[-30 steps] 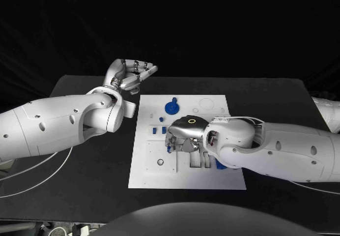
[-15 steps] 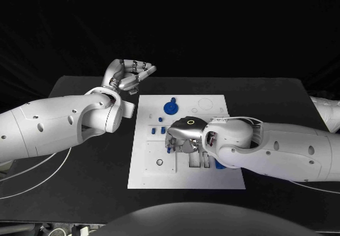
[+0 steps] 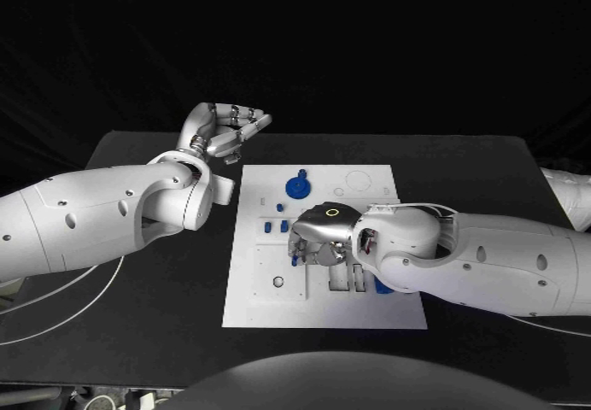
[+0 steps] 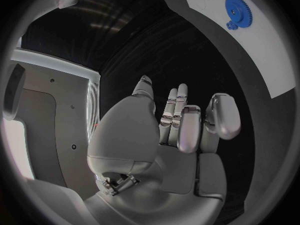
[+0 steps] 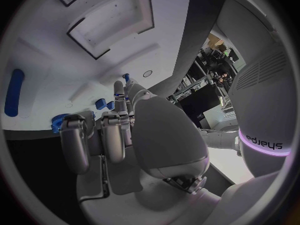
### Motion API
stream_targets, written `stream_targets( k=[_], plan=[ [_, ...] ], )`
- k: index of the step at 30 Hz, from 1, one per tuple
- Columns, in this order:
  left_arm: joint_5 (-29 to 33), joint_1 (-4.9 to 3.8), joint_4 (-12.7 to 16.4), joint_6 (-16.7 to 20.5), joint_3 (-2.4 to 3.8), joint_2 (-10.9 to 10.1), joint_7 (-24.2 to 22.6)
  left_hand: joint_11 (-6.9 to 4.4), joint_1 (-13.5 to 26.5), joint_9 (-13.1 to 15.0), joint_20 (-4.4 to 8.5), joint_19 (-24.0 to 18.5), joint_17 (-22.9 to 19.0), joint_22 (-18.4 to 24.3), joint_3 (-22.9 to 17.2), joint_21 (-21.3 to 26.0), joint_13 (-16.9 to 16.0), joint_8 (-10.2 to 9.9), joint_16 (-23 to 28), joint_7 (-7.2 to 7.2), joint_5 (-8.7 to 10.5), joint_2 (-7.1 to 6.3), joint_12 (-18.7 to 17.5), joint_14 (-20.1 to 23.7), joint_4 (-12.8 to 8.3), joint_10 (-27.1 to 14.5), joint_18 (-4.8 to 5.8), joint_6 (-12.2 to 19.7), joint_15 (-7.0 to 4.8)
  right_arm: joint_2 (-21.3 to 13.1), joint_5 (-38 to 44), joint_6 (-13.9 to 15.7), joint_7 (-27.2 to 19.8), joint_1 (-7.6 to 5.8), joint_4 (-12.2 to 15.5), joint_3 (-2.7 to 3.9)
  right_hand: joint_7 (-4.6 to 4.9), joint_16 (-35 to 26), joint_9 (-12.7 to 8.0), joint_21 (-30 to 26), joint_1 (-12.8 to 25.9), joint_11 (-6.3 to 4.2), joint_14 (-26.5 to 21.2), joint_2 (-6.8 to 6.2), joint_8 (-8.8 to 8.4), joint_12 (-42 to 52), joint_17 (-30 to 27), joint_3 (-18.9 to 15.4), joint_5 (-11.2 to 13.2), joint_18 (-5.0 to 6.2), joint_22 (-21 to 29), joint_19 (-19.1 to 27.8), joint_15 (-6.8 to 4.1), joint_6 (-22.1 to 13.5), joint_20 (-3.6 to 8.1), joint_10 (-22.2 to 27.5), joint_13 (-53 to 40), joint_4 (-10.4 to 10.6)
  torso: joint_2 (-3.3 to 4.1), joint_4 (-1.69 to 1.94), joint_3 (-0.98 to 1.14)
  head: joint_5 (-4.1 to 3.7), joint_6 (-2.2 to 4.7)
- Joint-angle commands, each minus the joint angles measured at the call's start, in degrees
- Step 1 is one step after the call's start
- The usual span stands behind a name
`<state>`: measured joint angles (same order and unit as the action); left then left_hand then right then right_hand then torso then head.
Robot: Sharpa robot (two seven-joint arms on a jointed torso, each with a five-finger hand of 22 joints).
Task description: Assemble the parts on the task board
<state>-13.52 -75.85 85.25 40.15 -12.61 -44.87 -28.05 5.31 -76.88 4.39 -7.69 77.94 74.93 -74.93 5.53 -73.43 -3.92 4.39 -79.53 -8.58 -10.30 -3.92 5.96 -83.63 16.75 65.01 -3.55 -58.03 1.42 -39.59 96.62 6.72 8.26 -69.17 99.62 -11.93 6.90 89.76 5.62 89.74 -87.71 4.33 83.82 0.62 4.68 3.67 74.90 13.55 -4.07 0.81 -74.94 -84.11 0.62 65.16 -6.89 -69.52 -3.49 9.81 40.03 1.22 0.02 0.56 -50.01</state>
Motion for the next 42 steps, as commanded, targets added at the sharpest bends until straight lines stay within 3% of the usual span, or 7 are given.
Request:
stream_targets(
  k=[1,14,27,33,38,42],
  plan=[
    [-0.33,0.00,0.14,-0.89,0.06,0.05,-0.56,0.08,0.08,-0.06,0.18,-0.07,0.11,-8.38,-0.38,0.36,0.08,-0.29,0.14,-0.07,-0.37,0.49,-0.31,0.04,-0.01,-0.21,-0.52,0.40,0.00,0.09,1.10,-1.04,0.43,0.08,-0.05,-0.01,0.07,0.24,0.07,0.26,0.01,0.15,6.18,-0.43,0.41,-0.17,15.10,0.24,-0.27,-0.81,-15.06,-5.89,0.41,0.17,-0.31,0.27,0.05,0.01,-0.04,0.00,-0.05,0.05,0.01],
    [-0.33,0.00,0.22,-1.02,0.06,0.11,-0.56,0.09,0.01,-0.07,0.18,-0.08,0.02,-8.37,-0.35,0.43,0.07,-0.33,0.22,-0.09,-0.38,0.61,-0.32,0.08,0.00,-0.21,-0.53,0.45,0.01,0.26,1.63,-1.87,0.48,0.10,-0.02,-0.01,0.19,0.24,0.00,0.26,-0.02,0.32,6.18,-0.65,0.17,-0.22,15.10,0.40,-0.38,-0.81,-15.06,-5.89,0.56,-0.07,-0.45,0.62,0.07,-0.14,-0.01,-0.04,-0.02,-0.17,0.01],
    [-0.33,0.00,0.28,-1.09,0.06,0.18,-0.56,0.09,-0.02,-0.08,0.17,-0.10,-0.01,-8.35,-0.35,0.49,0.07,-0.34,0.25,-0.09,-0.39,0.70,-0.32,0.09,0.01,-0.21,-0.54,0.46,0.01,0.40,1.64,-2.58,0.53,0.10,0.05,-0.02,0.28,0.24,-0.51,0.26,0.72,0.70,6.18,-1.94,-0.98,-0.28,15.10,0.47,-0.03,-0.81,-15.06,-5.89,0.87,-1.81,-0.78,2.95,0.09,-0.03,-0.01,0.04,-0.06,-0.20,0.01],
    [-0.33,0.00,0.39,-1.09,0.06,0.08,-0.57,0.09,-0.02,-0.08,0.17,-0.10,-0.01,-8.35,-0.35,0.49,0.07,-0.34,0.25,-0.09,-0.39,0.70,-0.32,0.09,0.01,-0.21,-0.54,0.46,0.01,0.46,1.63,-2.60,0.59,0.10,0.18,-0.02,1.00,0.24,-1.23,0.26,1.37,1.54,6.18,-3.05,-1.23,-0.24,15.10,0.44,0.17,-0.81,-15.06,-5.89,1.60,-4.42,-1.34,5.01,0.06,0.14,-0.01,0.01,-0.05,-0.17,0.01],
    [-0.33,0.00,0.44,-1.09,0.06,0.02,-0.56,0.09,-0.02,-0.08,0.17,-0.10,-0.01,-8.35,-0.35,0.49,0.07,-0.34,0.25,-0.09,-0.39,0.70,-0.32,0.09,0.01,-0.21,-0.54,0.46,0.01,0.43,1.56,-1.94,0.37,0.10,0.24,-0.02,2.15,0.24,-1.80,0.26,3.41,2.32,6.18,-4.42,-1.17,-0.17,15.10,-0.74,0.77,-0.81,-15.06,-5.89,2.40,-7.50,-2.10,7.50,0.00,0.77,-0.04,-0.06,-0.05,-0.23,0.01],
    [-0.33,0.00,0.41,-1.13,0.06,0.06,-0.56,0.09,-0.02,-0.08,0.17,-0.10,-0.01,-8.35,-0.35,0.49,0.07,-0.34,0.25,-0.09,-0.39,0.70,-0.32,0.09,0.01,-0.21,-0.54,0.46,0.01,0.33,1.38,-1.26,0.21,0.10,0.27,-0.03,2.51,0.24,-1.82,0.26,4.22,2.55,6.18,-4.74,-1.14,-0.11,15.10,-1.38,0.93,-0.81,-15.06,-5.89,2.54,-8.36,-2.35,8.17,-0.04,0.90,-0.04,-0.07,-0.01,-0.18,0.01]
  ],
)
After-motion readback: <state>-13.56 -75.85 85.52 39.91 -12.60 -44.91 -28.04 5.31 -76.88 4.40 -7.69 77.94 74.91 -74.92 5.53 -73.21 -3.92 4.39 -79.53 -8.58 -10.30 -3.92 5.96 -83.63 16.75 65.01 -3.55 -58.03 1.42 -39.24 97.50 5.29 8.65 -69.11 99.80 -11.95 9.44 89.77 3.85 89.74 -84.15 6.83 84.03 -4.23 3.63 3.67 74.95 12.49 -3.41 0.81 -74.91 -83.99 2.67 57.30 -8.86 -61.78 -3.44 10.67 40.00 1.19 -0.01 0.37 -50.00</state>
